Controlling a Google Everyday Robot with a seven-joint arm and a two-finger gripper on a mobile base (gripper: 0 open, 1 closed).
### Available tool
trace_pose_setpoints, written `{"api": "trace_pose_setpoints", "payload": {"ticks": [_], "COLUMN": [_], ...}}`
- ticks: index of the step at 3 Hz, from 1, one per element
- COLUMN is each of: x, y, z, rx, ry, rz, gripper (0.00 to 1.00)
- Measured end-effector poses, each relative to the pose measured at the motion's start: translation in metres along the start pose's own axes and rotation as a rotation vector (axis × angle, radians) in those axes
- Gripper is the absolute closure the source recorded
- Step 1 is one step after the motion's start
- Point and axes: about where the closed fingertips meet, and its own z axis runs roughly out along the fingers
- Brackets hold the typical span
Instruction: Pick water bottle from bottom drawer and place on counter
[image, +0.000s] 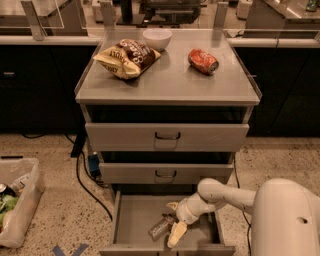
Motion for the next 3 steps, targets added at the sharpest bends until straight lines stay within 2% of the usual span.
{"api": "trace_pose_setpoints", "payload": {"ticks": [1,2,3], "x": [0.019,0.020,0.019], "y": [-0.001,-0.001,-0.026], "z": [0.031,0.032,0.034], "rx": [0.040,0.037,0.130], "ry": [0.191,0.190,0.178], "rz": [0.010,0.010,0.022], "gripper": [0.00,0.00,0.00]}}
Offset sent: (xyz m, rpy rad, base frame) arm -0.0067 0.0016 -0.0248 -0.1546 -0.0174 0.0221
